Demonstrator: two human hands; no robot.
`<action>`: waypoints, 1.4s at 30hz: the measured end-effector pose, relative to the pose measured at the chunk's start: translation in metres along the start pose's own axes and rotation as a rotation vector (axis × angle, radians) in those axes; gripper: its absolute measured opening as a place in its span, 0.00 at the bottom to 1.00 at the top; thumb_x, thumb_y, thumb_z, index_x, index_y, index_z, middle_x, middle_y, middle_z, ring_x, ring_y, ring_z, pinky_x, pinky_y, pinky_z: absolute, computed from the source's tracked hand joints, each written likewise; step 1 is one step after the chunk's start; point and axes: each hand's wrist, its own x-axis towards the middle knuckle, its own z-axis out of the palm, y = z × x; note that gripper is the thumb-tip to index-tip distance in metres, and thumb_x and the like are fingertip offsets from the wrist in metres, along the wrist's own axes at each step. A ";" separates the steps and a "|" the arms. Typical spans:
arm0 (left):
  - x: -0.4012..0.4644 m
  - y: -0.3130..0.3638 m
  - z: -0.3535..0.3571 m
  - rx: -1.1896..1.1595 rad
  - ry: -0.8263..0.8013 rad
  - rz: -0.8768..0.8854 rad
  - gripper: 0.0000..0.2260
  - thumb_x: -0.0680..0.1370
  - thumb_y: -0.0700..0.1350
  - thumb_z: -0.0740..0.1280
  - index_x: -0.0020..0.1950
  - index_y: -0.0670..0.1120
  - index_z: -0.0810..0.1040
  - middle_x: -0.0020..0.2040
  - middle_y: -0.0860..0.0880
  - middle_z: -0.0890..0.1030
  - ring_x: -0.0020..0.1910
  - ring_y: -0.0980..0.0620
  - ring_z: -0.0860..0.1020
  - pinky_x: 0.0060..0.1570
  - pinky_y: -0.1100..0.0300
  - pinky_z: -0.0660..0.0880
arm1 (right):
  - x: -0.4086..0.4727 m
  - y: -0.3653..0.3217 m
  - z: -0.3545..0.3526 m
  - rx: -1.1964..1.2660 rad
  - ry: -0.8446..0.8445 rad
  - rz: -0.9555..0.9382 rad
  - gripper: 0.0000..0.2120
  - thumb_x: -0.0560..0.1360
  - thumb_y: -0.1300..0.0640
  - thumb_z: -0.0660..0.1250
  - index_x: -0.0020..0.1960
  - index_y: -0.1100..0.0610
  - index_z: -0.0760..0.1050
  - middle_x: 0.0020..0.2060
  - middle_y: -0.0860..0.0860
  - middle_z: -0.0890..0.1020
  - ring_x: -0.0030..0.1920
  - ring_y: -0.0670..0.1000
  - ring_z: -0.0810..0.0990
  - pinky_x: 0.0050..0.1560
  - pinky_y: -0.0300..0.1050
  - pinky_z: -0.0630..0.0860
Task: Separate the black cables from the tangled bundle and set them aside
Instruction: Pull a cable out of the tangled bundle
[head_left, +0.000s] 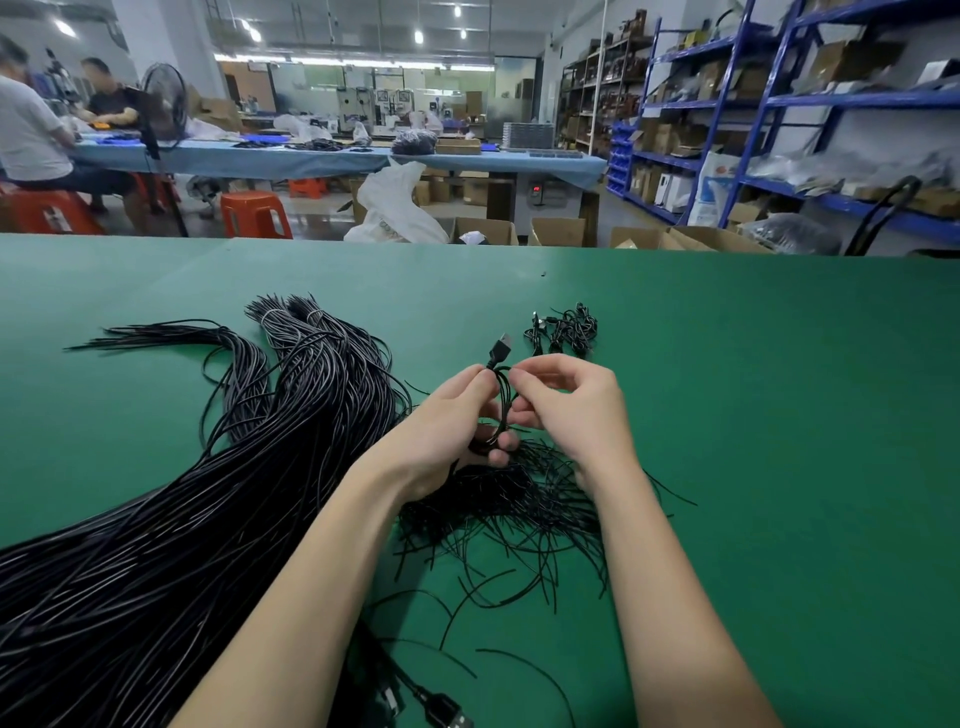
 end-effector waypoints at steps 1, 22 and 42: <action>0.000 0.000 -0.001 -0.012 -0.005 -0.011 0.11 0.86 0.44 0.55 0.44 0.46 0.68 0.36 0.49 0.71 0.29 0.52 0.70 0.27 0.62 0.67 | 0.000 0.001 0.001 0.026 -0.008 0.005 0.03 0.76 0.60 0.75 0.44 0.55 0.84 0.30 0.45 0.84 0.29 0.45 0.83 0.33 0.38 0.80; -0.001 -0.002 0.011 1.004 -0.065 0.187 0.10 0.86 0.45 0.52 0.64 0.41 0.60 0.56 0.37 0.79 0.52 0.41 0.79 0.50 0.54 0.71 | 0.006 0.006 -0.001 -0.233 -0.083 -0.025 0.15 0.76 0.45 0.73 0.41 0.57 0.82 0.29 0.46 0.82 0.32 0.47 0.80 0.44 0.47 0.79; 0.002 0.002 -0.001 -0.037 -0.319 -0.281 0.09 0.83 0.48 0.52 0.55 0.44 0.66 0.33 0.51 0.65 0.30 0.53 0.65 0.32 0.61 0.67 | 0.005 0.019 0.005 -0.389 -0.105 -0.356 0.23 0.84 0.48 0.63 0.31 0.52 0.64 0.23 0.43 0.64 0.26 0.44 0.62 0.29 0.41 0.59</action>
